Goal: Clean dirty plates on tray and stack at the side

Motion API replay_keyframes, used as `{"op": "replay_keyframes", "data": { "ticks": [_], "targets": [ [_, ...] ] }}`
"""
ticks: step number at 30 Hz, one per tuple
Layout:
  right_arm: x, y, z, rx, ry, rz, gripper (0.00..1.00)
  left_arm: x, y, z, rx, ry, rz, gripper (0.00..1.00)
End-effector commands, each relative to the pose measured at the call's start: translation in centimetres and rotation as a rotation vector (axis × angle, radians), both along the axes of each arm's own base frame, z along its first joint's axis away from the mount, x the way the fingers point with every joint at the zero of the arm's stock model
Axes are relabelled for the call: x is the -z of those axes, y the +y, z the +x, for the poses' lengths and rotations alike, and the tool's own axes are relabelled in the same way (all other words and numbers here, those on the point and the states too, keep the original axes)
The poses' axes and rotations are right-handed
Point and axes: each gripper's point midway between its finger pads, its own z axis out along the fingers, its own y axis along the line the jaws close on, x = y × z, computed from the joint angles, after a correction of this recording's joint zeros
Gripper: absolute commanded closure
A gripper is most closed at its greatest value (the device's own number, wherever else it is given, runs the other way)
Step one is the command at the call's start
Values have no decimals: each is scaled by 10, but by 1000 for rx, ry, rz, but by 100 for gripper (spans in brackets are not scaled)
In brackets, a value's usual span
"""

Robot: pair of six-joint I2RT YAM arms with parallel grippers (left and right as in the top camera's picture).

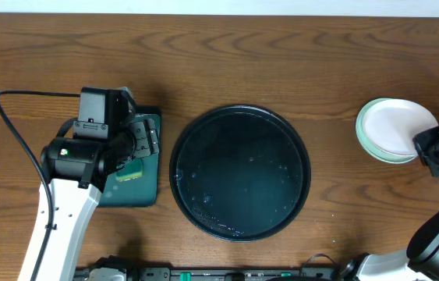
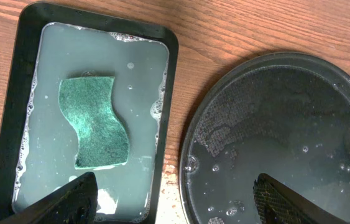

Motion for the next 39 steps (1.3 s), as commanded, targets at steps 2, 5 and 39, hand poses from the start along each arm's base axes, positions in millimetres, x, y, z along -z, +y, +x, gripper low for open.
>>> {"op": "replay_keyframes", "data": {
  "ticks": [2,5,39],
  "targets": [
    [1,15,7,-72,5,12,88,7,-1,-3,14,21,4,19],
    [2,19,7,-93,14,13,85,7,-1,-3,14,21,4,19],
    [-216,277,32,-1382,-538,-540,1,-161,43,-85,-105,-549,72,19]
  ]
}}
